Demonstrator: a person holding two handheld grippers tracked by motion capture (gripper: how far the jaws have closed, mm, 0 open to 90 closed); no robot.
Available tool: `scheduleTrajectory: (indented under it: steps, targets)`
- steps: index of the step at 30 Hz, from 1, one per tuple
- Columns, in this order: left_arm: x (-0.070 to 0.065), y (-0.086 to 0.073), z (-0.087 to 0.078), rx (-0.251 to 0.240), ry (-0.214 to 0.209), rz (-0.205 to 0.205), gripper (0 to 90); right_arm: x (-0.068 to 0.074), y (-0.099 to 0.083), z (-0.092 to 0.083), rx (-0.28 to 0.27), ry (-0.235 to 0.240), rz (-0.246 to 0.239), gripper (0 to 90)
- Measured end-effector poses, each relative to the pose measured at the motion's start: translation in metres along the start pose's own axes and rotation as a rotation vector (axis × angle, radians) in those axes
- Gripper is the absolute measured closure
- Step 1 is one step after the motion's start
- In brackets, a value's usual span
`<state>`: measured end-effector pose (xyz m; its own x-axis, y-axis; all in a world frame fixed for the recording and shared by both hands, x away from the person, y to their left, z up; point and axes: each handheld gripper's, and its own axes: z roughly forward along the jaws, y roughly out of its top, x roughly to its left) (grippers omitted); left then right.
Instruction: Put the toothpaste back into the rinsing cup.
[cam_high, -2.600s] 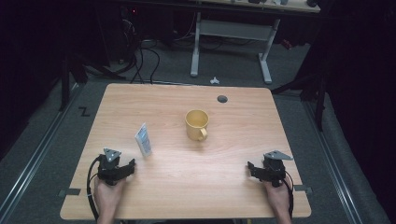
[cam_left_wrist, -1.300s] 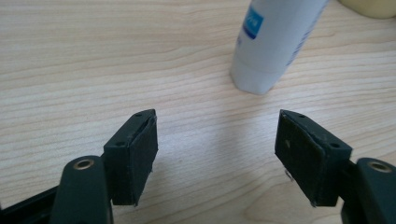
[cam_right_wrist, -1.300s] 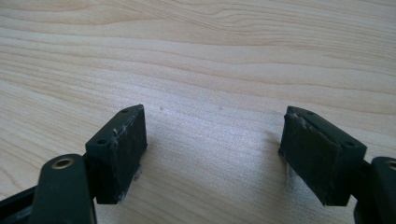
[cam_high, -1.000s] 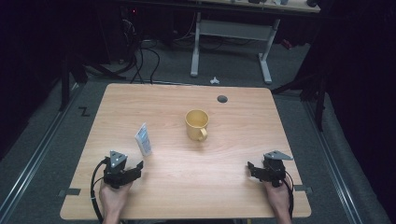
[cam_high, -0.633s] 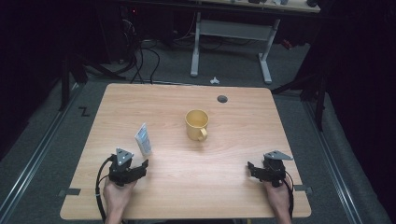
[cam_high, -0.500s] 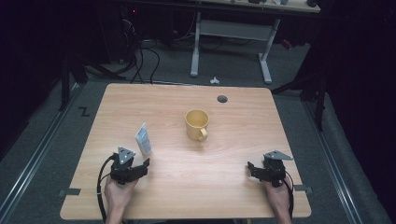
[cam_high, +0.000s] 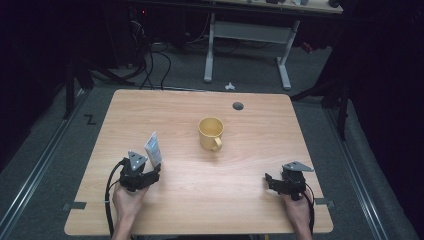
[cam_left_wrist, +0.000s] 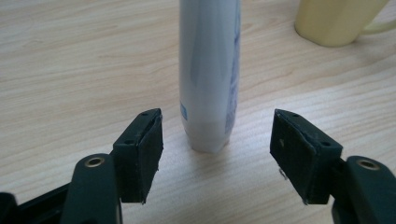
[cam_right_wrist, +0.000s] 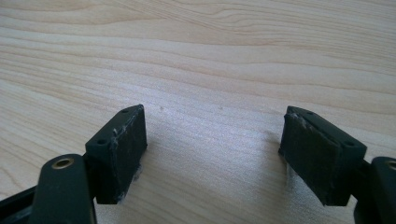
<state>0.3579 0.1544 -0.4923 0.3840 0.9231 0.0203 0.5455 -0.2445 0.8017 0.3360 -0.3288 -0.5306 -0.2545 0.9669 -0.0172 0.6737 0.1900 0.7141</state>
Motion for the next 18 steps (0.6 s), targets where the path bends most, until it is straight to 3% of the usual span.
scheduleTrajectory:
  steps: [13,18]
  targets:
    - [0.000,0.019,0.005,-0.002,0.010,0.013,36.2,0.000,0.000,0.000,0.000,0.000,0.000,22.8]
    - [0.003,0.020,0.008,-0.003,0.001,-0.008,37.3,0.000,0.000,0.000,0.000,0.000,0.000,22.7]
